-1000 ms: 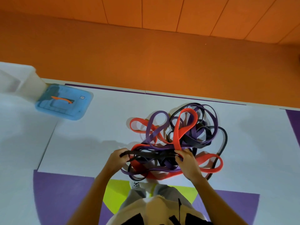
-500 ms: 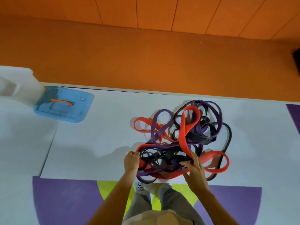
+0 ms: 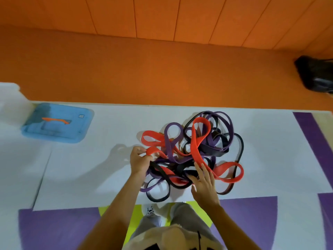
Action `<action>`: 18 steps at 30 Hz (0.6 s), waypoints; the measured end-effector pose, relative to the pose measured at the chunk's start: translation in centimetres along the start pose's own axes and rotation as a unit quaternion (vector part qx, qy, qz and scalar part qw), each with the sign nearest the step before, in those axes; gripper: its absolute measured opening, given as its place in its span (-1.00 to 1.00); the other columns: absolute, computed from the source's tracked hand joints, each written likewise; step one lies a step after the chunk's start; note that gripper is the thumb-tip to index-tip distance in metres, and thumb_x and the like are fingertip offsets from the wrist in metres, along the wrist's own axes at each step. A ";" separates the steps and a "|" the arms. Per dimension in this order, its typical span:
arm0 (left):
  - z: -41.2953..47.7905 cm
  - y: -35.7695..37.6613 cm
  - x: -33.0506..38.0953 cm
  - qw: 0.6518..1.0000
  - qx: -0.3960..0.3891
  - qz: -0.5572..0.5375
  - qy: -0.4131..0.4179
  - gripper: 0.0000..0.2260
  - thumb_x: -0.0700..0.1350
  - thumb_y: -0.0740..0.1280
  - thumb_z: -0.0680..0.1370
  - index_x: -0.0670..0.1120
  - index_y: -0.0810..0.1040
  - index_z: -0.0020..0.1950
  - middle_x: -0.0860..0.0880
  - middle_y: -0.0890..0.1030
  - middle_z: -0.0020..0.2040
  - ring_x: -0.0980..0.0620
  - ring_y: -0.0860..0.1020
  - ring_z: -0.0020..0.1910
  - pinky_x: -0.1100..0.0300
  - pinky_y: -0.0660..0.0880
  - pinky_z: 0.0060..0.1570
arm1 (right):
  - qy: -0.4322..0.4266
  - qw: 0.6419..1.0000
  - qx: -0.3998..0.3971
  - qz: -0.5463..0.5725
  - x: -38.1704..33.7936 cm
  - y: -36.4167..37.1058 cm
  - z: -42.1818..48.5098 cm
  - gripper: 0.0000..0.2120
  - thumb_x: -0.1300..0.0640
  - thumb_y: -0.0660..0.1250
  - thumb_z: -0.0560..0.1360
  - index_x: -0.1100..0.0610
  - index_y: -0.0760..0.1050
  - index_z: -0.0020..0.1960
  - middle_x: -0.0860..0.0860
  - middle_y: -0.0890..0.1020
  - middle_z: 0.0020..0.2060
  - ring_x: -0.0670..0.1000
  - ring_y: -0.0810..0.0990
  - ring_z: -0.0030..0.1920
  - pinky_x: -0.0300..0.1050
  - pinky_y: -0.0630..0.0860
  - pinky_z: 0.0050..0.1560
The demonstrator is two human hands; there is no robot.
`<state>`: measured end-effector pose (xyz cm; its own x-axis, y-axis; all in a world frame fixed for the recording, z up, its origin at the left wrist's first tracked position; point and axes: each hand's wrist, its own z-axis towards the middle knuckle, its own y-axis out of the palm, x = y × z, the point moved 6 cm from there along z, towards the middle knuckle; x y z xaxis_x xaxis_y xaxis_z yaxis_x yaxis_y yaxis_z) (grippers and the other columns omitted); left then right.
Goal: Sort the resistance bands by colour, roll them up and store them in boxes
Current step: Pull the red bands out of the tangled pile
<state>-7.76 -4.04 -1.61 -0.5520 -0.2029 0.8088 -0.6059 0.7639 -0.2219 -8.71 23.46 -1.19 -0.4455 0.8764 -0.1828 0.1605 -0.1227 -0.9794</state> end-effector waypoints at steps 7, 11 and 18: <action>1.2 0.2 4.4 0.992 -0.019 -0.118 0.044 -0.69 -0.44 0.50 0.39 -0.10 0.50 -0.09 -0.05 0.64 -0.11 0.09 0.62 -0.35 0.32 0.54 -0.39 | 0.043 0.992 -0.118 -0.006 0.1 1.0 2.1 -0.73 0.03 0.31 0.60 -0.02 0.57 0.28 -0.07 0.55 0.30 0.07 0.44 0.44 0.04 0.33 0.40; 2.9 -1.9 6.7 0.977 0.024 -0.201 0.059 -0.67 -0.49 0.48 0.41 -0.10 0.49 -0.12 -0.09 0.63 -0.09 -0.05 0.72 -0.22 0.18 0.67 -0.26 | 0.032 0.991 -0.126 0.017 1.0 0.4 2.9 -0.82 0.01 0.28 0.62 0.01 0.61 0.13 -0.07 0.63 0.10 0.04 0.59 0.19 -0.07 0.47 0.16; 2.8 -2.6 9.0 0.972 -0.009 -0.215 0.098 -0.68 -0.27 0.65 0.33 0.06 0.59 -0.23 -0.19 0.73 0.06 -0.26 0.71 0.13 -0.16 0.69 0.10 | 0.033 0.971 -0.213 0.103 1.5 2.1 3.7 -0.72 0.11 0.45 0.52 0.10 0.59 0.22 0.02 0.57 0.20 0.05 0.57 0.24 -0.06 0.49 0.25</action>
<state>-12.75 -9.54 4.73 -0.1290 -0.3857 0.9136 -0.7447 0.6460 0.1676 -12.27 22.78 -3.85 -0.3111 0.8830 -0.3515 0.5959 -0.1069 -0.7959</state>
